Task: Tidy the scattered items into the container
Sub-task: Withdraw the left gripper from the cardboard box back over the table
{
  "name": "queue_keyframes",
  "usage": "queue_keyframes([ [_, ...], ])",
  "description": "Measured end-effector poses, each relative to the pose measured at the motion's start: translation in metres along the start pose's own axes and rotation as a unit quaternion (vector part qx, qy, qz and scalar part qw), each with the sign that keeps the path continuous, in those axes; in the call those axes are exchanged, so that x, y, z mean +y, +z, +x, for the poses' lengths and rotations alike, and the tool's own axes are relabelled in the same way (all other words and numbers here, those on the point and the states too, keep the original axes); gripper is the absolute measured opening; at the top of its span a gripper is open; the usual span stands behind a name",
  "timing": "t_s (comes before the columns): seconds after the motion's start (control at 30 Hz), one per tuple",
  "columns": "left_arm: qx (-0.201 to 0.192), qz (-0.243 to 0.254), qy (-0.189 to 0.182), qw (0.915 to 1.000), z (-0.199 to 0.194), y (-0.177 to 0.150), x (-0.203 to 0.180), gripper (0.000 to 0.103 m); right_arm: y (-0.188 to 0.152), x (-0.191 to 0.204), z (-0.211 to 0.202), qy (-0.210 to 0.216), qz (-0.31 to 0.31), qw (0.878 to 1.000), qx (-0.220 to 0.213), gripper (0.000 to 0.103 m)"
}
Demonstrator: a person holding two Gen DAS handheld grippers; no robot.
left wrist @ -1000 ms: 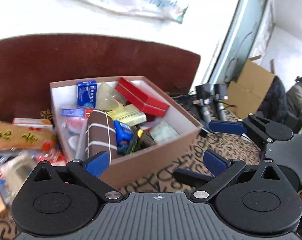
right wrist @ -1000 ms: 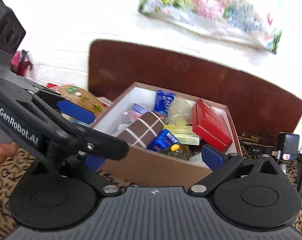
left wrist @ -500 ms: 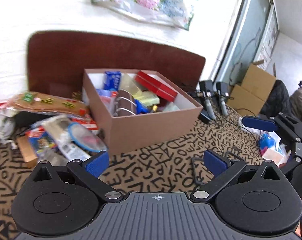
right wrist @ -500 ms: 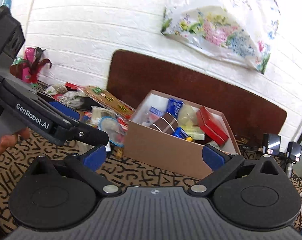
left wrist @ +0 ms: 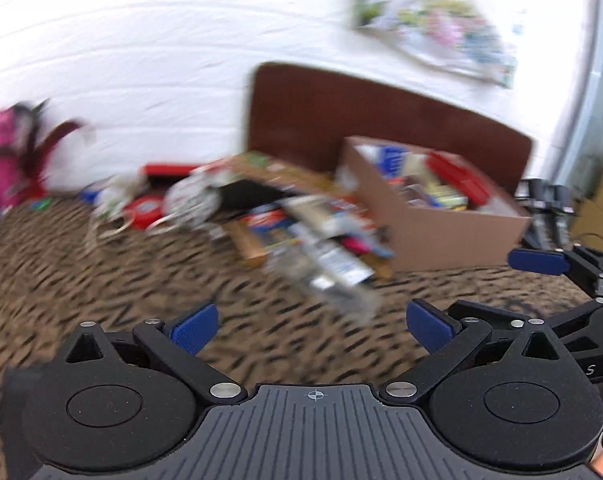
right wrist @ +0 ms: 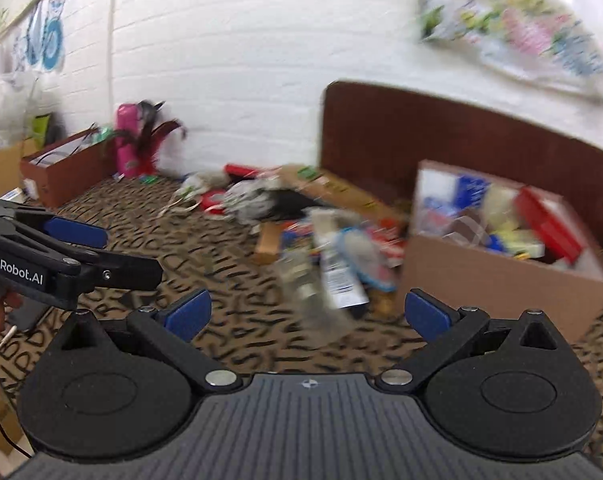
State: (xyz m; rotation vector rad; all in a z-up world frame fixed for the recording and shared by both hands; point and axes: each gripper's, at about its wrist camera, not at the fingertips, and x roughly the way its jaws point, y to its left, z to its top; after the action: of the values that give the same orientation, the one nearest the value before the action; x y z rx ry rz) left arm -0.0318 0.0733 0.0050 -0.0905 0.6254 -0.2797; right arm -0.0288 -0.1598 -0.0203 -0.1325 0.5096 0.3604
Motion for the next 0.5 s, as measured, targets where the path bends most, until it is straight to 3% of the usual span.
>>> queue_keyframes([
  [0.23,0.018,-0.045,0.016,0.9987,0.011,-0.007,0.038,0.103,0.003,0.017,0.034,0.021,0.012,0.999,0.041,0.102],
  [0.4,0.037,-0.055,0.003,0.9978,0.046,-0.003,0.043,0.103,-0.003,0.015,0.056,-0.052,0.008,0.998,0.04,0.102],
  [0.5,0.051,-0.055,0.003,0.9972,0.071,-0.001,0.045,0.102,-0.008,0.006,0.071,-0.047,0.007,0.998,0.039,0.102],
])
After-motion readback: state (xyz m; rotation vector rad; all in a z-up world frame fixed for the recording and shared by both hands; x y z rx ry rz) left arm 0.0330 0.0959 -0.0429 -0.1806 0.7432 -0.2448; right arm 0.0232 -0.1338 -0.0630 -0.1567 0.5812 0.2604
